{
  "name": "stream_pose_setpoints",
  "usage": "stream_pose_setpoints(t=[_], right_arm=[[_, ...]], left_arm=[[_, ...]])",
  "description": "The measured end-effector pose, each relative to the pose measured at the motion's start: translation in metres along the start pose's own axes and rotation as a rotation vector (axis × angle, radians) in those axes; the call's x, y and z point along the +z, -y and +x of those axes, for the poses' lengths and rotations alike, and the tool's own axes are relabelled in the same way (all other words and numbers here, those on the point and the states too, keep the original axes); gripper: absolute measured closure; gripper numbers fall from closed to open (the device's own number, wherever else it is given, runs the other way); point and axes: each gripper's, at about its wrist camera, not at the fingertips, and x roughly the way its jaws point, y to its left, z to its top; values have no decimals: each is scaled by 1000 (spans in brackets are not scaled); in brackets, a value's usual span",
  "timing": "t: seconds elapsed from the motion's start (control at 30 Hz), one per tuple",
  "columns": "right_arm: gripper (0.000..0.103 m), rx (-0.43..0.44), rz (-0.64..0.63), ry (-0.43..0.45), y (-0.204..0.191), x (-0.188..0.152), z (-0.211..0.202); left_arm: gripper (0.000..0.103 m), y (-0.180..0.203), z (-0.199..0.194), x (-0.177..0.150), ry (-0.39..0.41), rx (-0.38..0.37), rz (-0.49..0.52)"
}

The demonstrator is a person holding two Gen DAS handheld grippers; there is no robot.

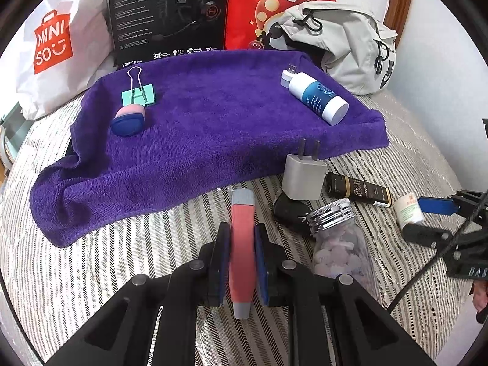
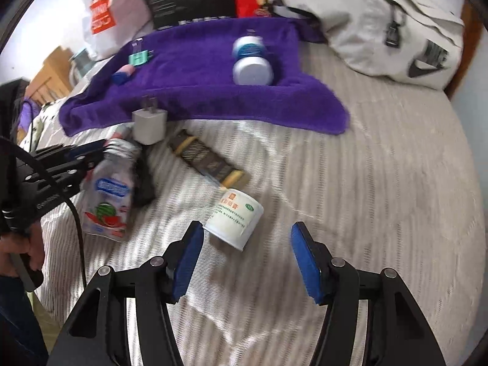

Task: Organize rigid objects
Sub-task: 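Lift the pink marker with left gripper while right gripper grasps the green-labelled white jar, then carry the marker onto the towel and release while right gripper sets the jar there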

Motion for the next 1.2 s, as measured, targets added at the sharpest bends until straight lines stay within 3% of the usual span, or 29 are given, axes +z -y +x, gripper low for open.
stream_pose_setpoints(t=[0.17,0.43,0.6,0.73,0.83,1.0,1.2], right_arm=[[44,-17,16,-1,11,-2,-5],[45,9,48,29,-2,1,6],[73,-65,16,60,1,0,6],[73,-16,69,60,18,-1,3],[73,-35,57,68,15,-1,4],[73,-38,44,92,13,-1,5],[73,42,80,84,24,-4,-4]], left_arm=[[87,-2,0,0,-3,-9,-2],[87,-2,0,0,3,-6,-4],[87,0,0,-1,-4,4,6],[87,5,0,-3,-3,34,23],[86,8,0,-3,3,53,33],[87,5,0,-2,-2,36,25],[87,-1,-6,-6,-20,26,4]])
